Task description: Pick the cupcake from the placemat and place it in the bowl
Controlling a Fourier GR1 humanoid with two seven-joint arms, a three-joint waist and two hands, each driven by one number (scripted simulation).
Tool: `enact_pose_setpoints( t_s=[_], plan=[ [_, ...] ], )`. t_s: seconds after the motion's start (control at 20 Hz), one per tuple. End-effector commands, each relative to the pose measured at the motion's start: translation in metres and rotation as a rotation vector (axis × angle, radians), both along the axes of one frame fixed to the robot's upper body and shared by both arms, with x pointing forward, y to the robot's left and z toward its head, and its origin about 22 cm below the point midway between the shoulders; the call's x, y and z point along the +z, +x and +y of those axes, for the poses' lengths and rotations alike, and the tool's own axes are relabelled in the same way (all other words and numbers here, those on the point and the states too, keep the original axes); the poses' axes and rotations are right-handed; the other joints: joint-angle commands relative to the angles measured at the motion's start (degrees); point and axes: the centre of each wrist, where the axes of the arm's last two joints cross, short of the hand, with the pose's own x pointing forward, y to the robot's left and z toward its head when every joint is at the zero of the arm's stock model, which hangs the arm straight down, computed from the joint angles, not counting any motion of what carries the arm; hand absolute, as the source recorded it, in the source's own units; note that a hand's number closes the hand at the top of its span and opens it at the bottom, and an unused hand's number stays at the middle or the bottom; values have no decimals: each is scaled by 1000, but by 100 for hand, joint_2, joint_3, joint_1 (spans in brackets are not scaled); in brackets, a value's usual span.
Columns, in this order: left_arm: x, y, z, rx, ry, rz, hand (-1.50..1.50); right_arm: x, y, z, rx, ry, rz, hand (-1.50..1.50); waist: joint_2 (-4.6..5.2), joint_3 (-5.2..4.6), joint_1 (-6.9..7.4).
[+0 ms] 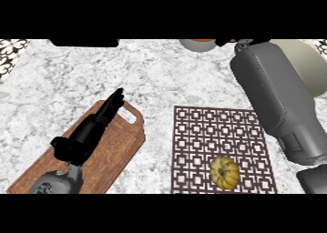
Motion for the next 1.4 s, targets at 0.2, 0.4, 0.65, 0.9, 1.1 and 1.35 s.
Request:
enact_pose_setpoints(
  t_s=[0.2, 0.4, 0.65, 0.9, 1.1, 1.35],
  plan=[
    [2, -4, 6, 11, 0, -12, 0, -6, 13, -54, -163, -114, 28, 150, 0, 0, -5],
    [-16, -1, -1, 17, -17, 3, 0, -33, 7, -110, -220, -217, -23, 150, 29, 1, -32],
    [-1, 6, 4, 16, 11, -11, 0, -51, 4, -147, -258, -201, 48, 150, 34, 5, 19],
    [1, 13, 9, 3, 9, -11, 0, -64, 2, -156, -217, 101, 286, 150, 69, 11, 46],
    [5, 7, 4, -20, 6, -7, 0, -54, 0, -177, -130, 221, 248, -150, 64, 14, 101],
    [-3, 6, -10, -25, 6, -11, 0, -57, -10, -207, -80, 192, 89, -150, 80, 14, 101]
  ],
)
